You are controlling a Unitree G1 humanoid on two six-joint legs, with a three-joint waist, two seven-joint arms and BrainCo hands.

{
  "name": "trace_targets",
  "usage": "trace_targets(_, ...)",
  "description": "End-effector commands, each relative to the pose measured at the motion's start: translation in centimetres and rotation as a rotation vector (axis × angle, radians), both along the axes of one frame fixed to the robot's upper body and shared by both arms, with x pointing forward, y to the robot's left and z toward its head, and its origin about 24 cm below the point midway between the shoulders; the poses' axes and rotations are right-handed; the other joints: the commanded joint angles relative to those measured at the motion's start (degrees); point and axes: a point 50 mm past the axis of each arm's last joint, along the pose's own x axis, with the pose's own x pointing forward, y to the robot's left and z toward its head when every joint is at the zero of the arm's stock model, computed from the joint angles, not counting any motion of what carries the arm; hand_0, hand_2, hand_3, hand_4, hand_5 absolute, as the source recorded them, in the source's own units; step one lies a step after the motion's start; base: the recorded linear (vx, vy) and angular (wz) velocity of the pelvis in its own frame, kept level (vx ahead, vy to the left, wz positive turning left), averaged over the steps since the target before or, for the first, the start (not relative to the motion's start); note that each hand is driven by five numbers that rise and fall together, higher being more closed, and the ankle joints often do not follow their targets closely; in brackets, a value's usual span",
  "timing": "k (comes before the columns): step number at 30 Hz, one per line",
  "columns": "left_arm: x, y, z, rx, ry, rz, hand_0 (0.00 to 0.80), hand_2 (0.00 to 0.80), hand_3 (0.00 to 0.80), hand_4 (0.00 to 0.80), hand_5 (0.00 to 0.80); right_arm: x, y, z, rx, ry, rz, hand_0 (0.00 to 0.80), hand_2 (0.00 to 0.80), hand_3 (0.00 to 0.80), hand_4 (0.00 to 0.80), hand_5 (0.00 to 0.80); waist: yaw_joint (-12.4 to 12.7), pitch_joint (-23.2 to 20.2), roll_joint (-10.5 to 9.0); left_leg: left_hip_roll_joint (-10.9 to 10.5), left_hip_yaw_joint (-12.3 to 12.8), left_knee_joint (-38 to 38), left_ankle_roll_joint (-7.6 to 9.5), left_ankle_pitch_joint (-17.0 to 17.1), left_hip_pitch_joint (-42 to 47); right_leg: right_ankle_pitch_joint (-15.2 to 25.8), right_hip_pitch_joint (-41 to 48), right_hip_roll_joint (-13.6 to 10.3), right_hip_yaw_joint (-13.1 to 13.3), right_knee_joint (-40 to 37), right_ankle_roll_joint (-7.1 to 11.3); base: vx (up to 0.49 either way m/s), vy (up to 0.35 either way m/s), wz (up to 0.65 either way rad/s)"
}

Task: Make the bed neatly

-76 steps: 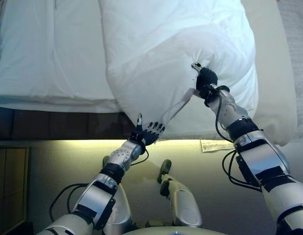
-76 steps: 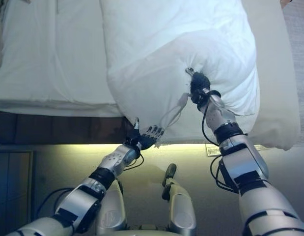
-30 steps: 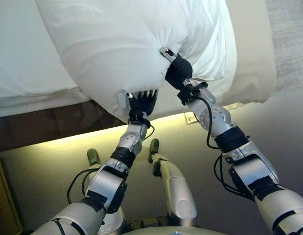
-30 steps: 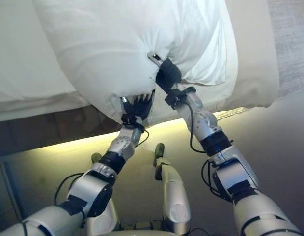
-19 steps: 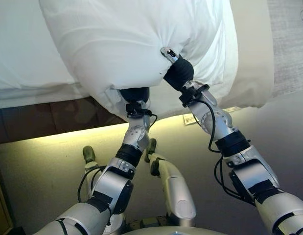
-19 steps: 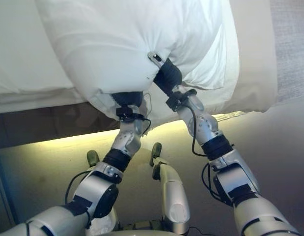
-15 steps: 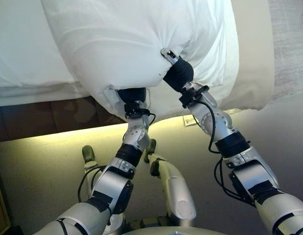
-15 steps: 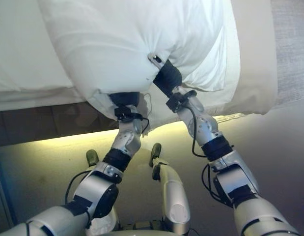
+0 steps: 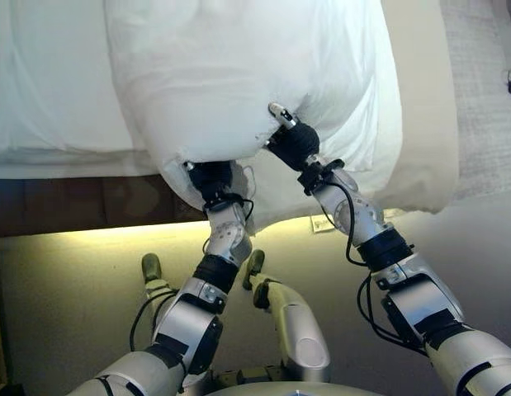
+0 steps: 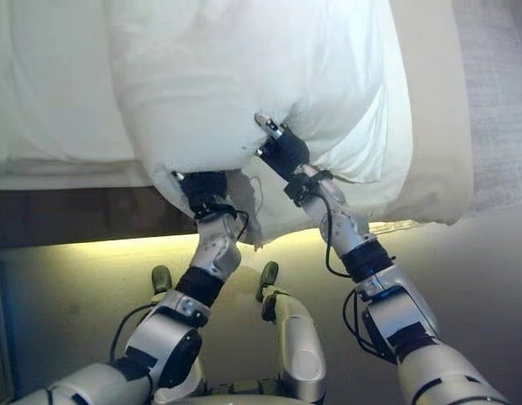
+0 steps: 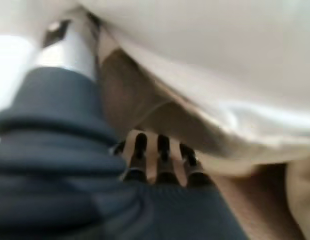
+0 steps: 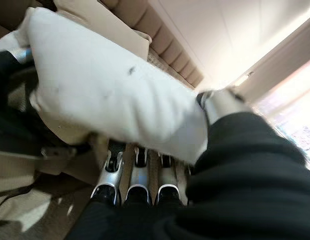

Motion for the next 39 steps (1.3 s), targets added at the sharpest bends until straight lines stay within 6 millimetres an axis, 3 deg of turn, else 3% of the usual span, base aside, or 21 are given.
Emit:
trace_targets(1, -0.2, 0.8, 2.1, -0.022, -0.136, 0.030, 0.000, 0.000, 0.000, 0.000, 0.000, -0.2, -0.4, 1.6, 0.026, -0.076, 0.034, 0.000, 0.000, 0.000, 0.000, 0.000, 2.5, -5.2, 1.26, -0.8, 1.0, 0.4, 1.02, -2.5, 0.9, -8.7, 4.3, -3.8, 0.3, 3.5, 3.34, 0.052, 0.079, 0.15)
trace_targets(5, 0.0, 2.3, 1.3, -0.004, -0.117, 0.042, 0.000, 0.000, 0.000, 0.000, 0.000, -0.5, -0.3, -1.0, -0.047, 0.003, 0.062, 0.000, 0.000, 0.000, 0.000, 0.000, 2.9, -6.3, 2.10, -1.4, 1.0, -0.1, 1.08, -2.9, 3.4, -8.7, 6.7, -4.2, 0.2, 2.7, 3.58, 0.035, 0.069, 0.06)
trace_targets(14, -0.6, 6.5, -0.6, 0.020, -0.029, 0.136, 0.000, 0.000, 0.000, 0.000, 0.000, -4.1, -0.7, -10.3, -0.101, 0.297, 0.129, 0.000, 0.000, 0.000, 0.000, 0.000, 1.9, -10.3, 3.15, -2.2, 2.6, -3.1, 1.59, -2.0, 10.0, -6.3, 13.1, -4.4, 0.4, -2.6, 4.31, 0.031, 0.083, 0.04)
trace_targets(20, -1.8, 10.1, -3.1, 0.043, 0.034, 0.207, 0.000, 0.000, 0.000, 0.000, 0.000, -9.5, -3.5, -18.3, -0.161, 0.542, 0.130, 0.000, 0.000, 0.000, 0.000, 0.000, 0.4, -14.1, 3.84, -2.9, 4.1, -4.7, 2.13, -2.8, 15.0, -5.7, 17.4, -4.7, 1.8, -5.2, 5.42, 0.104, 0.095, -0.11)
trace_targets(25, -4.1, 13.5, -6.9, 0.071, 0.127, 0.230, 0.000, 0.000, 0.000, 0.000, 0.000, -15.9, -6.2, -24.5, -0.183, 0.817, 0.124, 0.000, 0.000, 0.000, 0.000, 0.000, -0.3, -18.5, 5.03, -4.0, 5.3, -7.7, 2.80, -2.7, 19.5, -4.9, 21.0, -5.0, 2.6, -7.8, 6.03, 0.135, 0.074, -0.10)
trace_targets(32, -6.2, 16.1, -9.7, 0.087, 0.172, 0.224, 0.000, 0.000, 0.000, 0.000, 0.000, -20.3, -8.3, -28.6, -0.128, 1.055, 0.037, 0.000, 0.000, 0.000, 0.000, 0.000, 0.5, -22.6, 7.01, -5.8, 4.8, -12.8, 3.15, -1.1, 22.9, -2.8, 23.6, -5.2, 2.3, -11.9, 6.24, 0.052, 0.054, -0.08)
trace_targets(39, -7.9, 17.7, -10.9, 0.093, 0.178, 0.237, 0.000, 0.000, 0.000, 0.000, 0.000, -20.4, -9.4, -29.2, -0.101, 1.074, -0.049, 0.000, 0.000, 0.000, 0.000, 0.000, 2.0, -25.5, 8.70, -6.7, 3.7, -16.6, 3.04, -0.4, 25.6, -1.8, 25.8, -5.1, 1.1, -14.9, 6.32, 0.021, 0.020, -0.02)
